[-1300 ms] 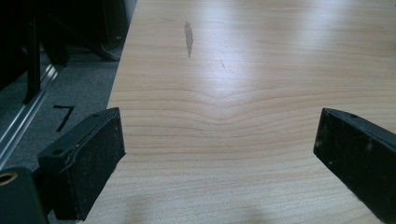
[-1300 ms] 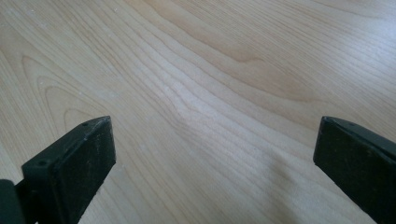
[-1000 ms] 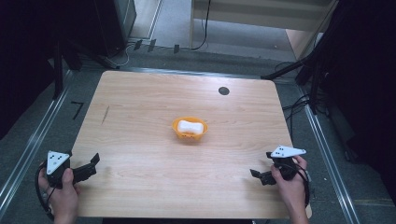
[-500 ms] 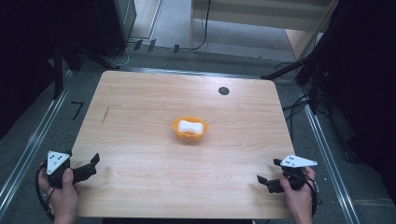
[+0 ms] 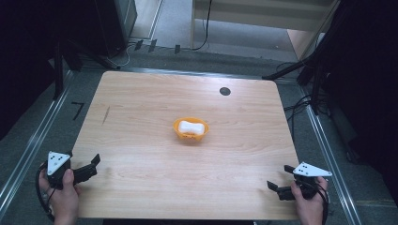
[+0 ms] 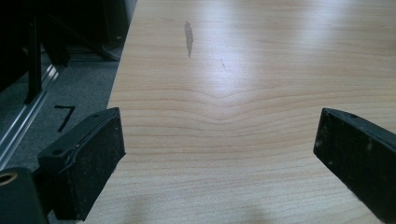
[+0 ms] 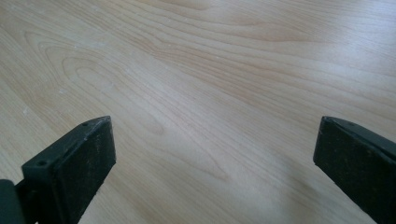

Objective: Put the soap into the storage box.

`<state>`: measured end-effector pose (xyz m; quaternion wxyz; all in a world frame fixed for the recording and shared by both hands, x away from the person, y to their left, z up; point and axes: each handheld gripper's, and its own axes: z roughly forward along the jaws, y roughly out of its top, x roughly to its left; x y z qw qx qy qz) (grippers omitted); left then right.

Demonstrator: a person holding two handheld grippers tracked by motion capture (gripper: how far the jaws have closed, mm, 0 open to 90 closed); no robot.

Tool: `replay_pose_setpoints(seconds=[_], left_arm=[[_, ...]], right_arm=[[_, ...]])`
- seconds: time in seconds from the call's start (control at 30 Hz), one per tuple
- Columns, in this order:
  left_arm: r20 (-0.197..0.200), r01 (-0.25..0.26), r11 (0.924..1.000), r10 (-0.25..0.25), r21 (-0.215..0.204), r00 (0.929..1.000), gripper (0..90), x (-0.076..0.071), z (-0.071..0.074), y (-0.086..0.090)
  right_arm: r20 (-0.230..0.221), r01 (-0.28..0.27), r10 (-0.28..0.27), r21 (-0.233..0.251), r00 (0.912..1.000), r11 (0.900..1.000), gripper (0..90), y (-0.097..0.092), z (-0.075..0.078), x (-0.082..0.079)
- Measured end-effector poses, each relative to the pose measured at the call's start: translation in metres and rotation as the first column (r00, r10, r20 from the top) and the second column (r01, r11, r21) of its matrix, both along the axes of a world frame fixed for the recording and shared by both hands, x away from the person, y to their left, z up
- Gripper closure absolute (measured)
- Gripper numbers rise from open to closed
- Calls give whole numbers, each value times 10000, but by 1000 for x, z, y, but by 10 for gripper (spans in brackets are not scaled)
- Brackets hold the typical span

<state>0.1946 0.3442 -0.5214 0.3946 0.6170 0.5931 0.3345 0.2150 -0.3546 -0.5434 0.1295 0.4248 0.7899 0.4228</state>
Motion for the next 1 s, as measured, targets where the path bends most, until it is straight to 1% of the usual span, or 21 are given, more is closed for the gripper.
replay_pose_setpoints(seconds=[0.07,0.13,0.33,0.5,0.6,0.67,0.73,0.8,0.9,1.0], left_arm=[[11,10,10000,-10,6,10000,21,0,0,0],[10,31,10000,-31,8,10000,21,0,0,0],[26,21,10000,-21,4,10000,21,-1,0,0],[39,17,10000,-17,10,10000,21,-1,0,0],[33,12,10000,-13,22,10000,21,0,0,-1],[36,10,10000,-10,19,10000,21,-1,0,-1],[35,8,10000,-8,21,10000,21,-1,0,-1],[29,7,10000,-7,24,10000,21,-1,0,-1],[30,4,10000,-4,31,10000,21,-1,0,-1],[7,30,10000,-30,37,10000,21,0,0,-1]], right_arm=[[4,144,-144,34,9999,9999,0,-4,0,-3],[27,264,-265,169,9996,9995,0,-9,0,-6],[139,558,-562,289,9983,9980,0,-19,-2,-14],[223,872,-882,424,9959,9953,0,-28,-4,-23],[392,1081,-1117,833,9930,9906,0,-35,-4,-28],[420,1168,-1213,975,9917,9884,0,-37,-5,-30],[539,1282,-1352,1162,9894,9849,0,-38,-6,-31],[606,1652,-1726,1107,9831,9800,0,-37,-9,-33],[695,1786,-1865,1070,9800,9781,0,-37,-11,-33],[770,1998,-2106,1277,9745,9715,0,-40,-10,-34]])
